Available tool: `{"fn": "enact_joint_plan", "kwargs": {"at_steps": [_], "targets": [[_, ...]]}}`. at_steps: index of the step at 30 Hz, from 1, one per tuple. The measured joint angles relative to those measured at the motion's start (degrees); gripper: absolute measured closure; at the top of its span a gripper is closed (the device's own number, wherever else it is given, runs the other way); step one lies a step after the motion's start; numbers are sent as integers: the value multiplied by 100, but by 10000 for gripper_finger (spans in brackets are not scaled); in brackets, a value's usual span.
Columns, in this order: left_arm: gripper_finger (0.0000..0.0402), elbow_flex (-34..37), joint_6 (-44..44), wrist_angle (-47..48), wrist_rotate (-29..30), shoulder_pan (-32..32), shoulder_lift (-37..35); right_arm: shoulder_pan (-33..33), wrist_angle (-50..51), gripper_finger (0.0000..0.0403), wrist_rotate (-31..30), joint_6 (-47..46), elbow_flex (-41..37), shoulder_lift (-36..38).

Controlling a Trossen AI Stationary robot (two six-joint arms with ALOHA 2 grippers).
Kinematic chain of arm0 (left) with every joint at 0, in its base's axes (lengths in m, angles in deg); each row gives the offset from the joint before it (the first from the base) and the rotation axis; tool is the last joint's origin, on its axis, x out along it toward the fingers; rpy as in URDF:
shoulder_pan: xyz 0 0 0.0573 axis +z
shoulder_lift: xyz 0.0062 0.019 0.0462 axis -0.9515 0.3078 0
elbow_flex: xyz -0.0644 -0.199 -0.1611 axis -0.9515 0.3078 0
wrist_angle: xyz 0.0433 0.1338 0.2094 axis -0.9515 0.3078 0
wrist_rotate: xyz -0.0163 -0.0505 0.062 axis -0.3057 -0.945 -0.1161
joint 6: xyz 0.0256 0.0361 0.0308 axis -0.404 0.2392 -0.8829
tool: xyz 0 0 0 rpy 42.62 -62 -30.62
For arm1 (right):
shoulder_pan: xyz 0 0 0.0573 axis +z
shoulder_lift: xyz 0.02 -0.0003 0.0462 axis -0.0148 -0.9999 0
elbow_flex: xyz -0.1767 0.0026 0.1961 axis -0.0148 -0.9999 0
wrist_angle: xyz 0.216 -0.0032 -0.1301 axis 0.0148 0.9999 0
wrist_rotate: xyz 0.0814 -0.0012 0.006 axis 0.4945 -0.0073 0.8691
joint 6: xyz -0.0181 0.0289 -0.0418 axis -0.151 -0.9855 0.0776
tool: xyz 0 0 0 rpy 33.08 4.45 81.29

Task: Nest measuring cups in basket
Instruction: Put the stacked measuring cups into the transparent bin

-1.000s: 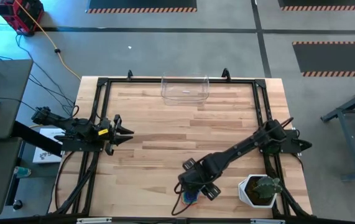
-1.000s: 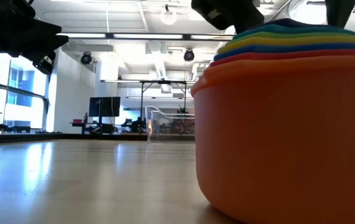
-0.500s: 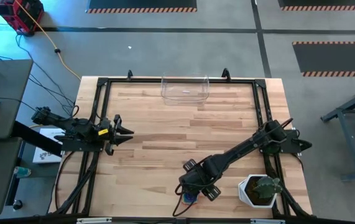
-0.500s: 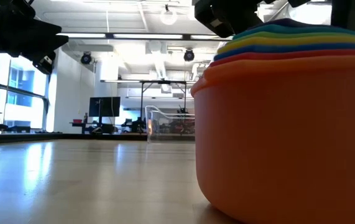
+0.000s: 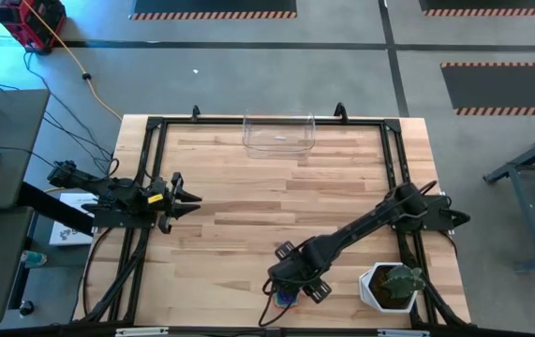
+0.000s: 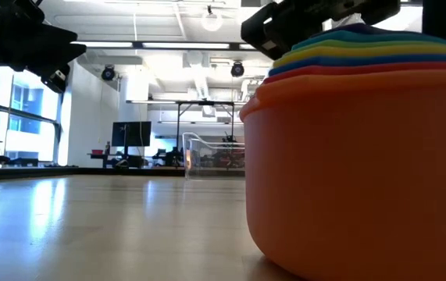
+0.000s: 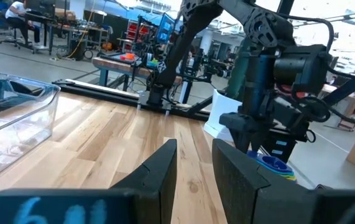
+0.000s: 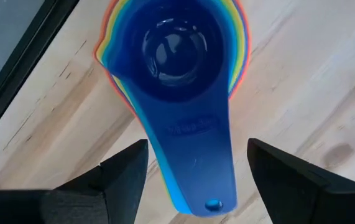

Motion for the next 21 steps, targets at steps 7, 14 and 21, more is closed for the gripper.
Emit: {"fn": "enact_joint_plan", "kwargs": {"at_steps": [7, 14, 21], "targets": [[310, 0, 0, -2, 1, 1, 1, 0, -41, 137, 83, -42, 2, -123], [310, 0, 0, 0, 1, 1, 2, 37, -54, 137, 85, -55, 2, -209], [310, 0, 0, 0, 1, 1, 2, 111, 50, 137, -125, -47, 2, -255]]}}
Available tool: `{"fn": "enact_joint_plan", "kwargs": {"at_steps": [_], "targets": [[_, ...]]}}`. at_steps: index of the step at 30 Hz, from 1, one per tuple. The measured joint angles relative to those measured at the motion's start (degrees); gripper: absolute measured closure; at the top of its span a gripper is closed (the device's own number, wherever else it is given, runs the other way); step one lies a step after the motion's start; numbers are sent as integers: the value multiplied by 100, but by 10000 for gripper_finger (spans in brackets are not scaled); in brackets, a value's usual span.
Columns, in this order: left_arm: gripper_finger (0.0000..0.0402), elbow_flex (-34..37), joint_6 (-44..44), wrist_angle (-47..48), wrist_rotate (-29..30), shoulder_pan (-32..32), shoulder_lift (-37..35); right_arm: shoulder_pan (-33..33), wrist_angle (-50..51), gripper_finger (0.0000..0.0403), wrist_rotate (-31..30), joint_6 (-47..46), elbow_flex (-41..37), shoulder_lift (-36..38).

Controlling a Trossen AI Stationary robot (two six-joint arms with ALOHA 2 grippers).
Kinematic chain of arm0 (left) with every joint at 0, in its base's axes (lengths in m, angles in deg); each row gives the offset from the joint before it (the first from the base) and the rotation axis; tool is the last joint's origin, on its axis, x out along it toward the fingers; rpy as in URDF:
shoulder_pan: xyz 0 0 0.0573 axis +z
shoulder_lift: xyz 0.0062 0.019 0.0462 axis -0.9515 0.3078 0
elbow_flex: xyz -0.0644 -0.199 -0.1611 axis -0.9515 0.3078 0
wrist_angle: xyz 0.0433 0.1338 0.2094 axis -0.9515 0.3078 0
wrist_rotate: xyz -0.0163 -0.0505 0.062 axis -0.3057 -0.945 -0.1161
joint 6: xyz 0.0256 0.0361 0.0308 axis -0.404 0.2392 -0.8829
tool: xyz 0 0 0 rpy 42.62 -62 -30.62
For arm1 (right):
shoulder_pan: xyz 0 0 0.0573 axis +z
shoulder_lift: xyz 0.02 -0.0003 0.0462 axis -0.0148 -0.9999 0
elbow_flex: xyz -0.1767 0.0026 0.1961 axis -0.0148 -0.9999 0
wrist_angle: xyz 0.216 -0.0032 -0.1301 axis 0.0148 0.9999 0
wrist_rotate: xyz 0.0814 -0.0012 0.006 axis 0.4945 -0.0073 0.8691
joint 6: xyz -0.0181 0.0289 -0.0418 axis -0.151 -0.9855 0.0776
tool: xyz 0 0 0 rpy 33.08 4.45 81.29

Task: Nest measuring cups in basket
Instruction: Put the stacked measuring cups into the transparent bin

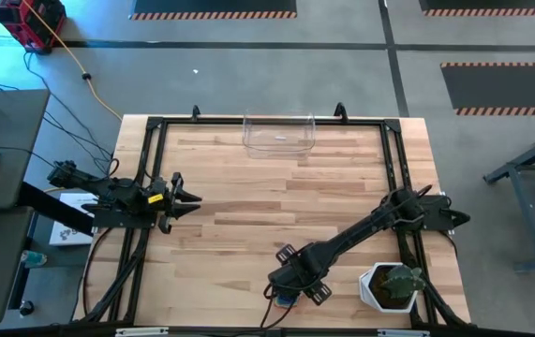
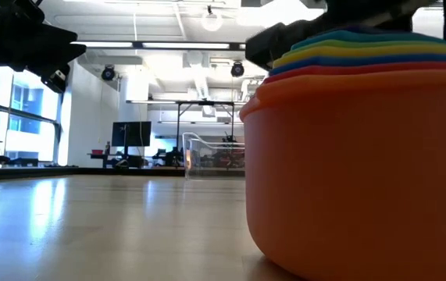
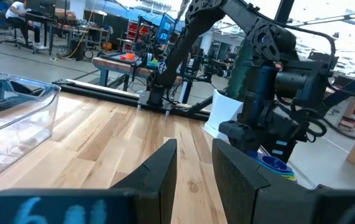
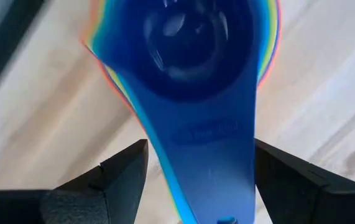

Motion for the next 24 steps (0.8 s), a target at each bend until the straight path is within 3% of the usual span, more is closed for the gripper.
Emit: {"fn": "enact_joint_plan", "kwargs": {"at_steps": [14, 24], "targets": [[310, 0, 0, 2, -2, -1, 0, 35, 247, 139, -476, 5, 0, -107], [310, 0, 0, 0, -2, 0, -1, 37, 168, 202, -309, 47, 0, -107]]}}
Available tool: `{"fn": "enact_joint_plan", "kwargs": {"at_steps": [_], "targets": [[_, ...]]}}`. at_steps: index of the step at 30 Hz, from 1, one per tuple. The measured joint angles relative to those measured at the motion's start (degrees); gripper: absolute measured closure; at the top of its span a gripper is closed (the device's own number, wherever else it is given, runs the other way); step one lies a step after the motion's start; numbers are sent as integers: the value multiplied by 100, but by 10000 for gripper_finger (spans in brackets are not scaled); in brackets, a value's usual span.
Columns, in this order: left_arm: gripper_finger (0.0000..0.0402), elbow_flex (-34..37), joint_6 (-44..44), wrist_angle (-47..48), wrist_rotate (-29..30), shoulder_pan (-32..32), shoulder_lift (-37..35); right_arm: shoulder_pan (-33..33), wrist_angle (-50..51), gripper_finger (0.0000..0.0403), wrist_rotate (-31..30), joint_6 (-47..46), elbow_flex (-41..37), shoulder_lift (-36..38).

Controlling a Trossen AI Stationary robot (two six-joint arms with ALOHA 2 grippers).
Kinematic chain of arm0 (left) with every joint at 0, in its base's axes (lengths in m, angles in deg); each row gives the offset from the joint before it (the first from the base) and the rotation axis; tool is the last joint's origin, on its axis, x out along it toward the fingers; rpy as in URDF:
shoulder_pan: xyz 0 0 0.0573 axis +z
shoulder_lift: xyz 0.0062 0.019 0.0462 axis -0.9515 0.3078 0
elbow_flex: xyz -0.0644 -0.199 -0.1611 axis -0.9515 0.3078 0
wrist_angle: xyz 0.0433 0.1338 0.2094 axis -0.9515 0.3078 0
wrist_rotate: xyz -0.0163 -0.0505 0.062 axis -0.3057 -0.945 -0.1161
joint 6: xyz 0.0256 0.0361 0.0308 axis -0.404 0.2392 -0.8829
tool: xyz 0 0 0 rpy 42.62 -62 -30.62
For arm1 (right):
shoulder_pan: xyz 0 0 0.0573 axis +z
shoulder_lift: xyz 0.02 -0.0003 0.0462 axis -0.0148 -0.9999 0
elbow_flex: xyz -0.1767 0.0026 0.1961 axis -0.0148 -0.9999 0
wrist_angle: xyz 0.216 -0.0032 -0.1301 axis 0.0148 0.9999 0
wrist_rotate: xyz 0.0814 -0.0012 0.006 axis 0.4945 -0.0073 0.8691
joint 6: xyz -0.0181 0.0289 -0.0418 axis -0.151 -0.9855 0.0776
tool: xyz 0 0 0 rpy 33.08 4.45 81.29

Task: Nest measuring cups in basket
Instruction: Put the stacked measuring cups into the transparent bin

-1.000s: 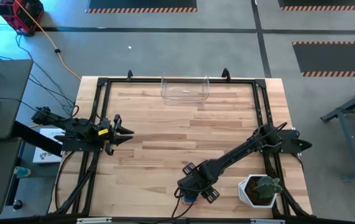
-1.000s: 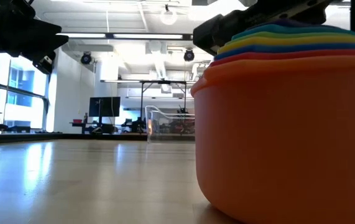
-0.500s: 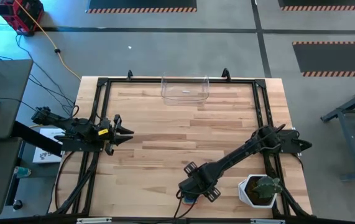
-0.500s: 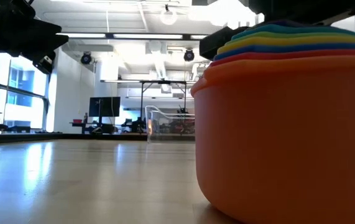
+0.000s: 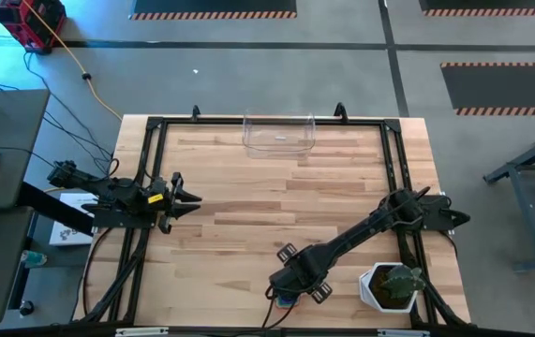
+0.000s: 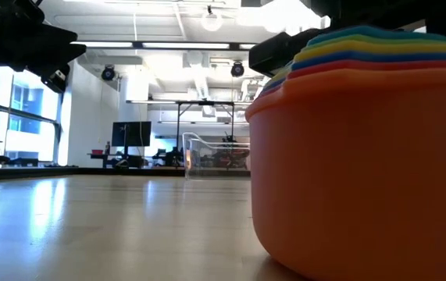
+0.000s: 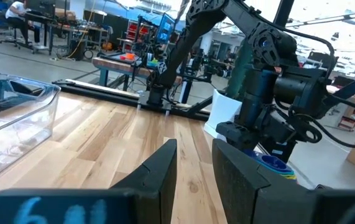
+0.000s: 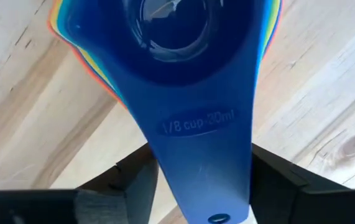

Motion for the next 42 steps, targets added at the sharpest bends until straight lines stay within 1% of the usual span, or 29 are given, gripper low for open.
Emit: {"fn": "enact_joint_plan", "kwargs": {"at_steps": [6, 13, 16, 24, 35, 42], "targets": [[310, 0, 0, 0, 0, 0, 1, 0, -87, 230, 18, -20, 0, 0], [310, 0, 0, 0, 0, -1, 1, -16, -155, 259, 35, -551, 0, 0], [310, 0, 0, 2, 0, 0, 1, -53, -250, 261, 13, -899, 0, 0], [310, 0, 0, 2, 0, 0, 1, -258, -400, 262, -278, -1789, 0, 0], [310, 0, 0, 2, 2, -2, 1, -859, -443, 263, -314, -2534, 0, 0], [310, 2, 0, 0, 0, 0, -1, -1285, -449, 279, -336, -2865, 0, 4]]}}
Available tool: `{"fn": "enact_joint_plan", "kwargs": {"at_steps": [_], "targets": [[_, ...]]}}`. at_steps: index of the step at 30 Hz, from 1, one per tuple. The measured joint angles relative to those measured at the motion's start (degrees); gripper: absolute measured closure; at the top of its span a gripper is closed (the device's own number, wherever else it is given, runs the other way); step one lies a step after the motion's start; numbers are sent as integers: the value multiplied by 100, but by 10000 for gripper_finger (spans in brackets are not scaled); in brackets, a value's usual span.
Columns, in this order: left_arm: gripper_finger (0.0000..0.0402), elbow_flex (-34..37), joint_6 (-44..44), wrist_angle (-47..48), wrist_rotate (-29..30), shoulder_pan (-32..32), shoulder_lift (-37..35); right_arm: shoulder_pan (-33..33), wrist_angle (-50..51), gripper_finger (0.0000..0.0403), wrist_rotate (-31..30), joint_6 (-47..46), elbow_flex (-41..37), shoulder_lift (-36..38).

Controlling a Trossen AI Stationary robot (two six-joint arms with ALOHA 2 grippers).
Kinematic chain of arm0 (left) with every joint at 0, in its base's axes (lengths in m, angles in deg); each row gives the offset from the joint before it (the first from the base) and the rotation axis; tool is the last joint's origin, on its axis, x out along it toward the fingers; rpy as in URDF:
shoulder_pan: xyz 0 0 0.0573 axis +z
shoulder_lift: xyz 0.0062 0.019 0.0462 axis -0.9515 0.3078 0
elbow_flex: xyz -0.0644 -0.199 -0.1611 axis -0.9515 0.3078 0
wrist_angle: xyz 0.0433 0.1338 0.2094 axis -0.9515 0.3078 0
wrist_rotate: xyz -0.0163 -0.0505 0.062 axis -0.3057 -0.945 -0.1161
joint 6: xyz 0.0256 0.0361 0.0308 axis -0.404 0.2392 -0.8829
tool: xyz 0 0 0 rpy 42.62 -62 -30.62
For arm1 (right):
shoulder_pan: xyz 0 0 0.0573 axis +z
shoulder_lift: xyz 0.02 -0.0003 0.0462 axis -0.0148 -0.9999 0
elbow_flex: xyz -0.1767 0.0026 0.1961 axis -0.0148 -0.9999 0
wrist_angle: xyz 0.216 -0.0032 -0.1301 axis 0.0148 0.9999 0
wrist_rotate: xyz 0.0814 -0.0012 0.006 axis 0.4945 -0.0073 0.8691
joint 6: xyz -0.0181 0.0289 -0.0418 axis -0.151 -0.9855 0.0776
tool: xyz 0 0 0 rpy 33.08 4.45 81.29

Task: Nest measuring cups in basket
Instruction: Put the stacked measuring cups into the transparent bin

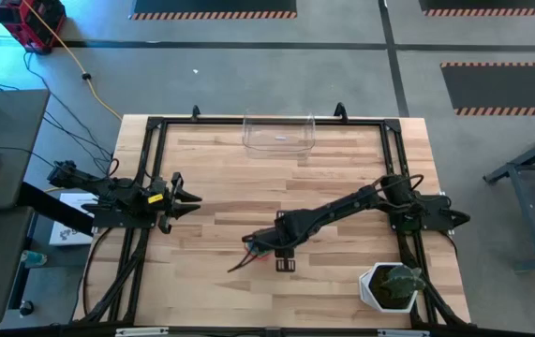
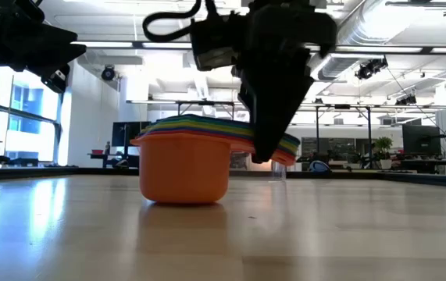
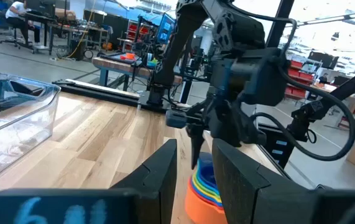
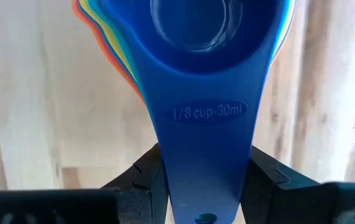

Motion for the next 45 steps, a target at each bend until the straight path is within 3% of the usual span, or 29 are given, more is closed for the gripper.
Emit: {"fn": "enact_joint_plan", "kwargs": {"at_steps": [19, 45], "targets": [[310, 2, 0, 1, 0, 0, 2, -462, 39, 279, -787, -925, 2, 4], [310, 2, 0, 0, 2, 0, 1, -1330, 9, 279, -1082, -1808, 28, 352]]}}
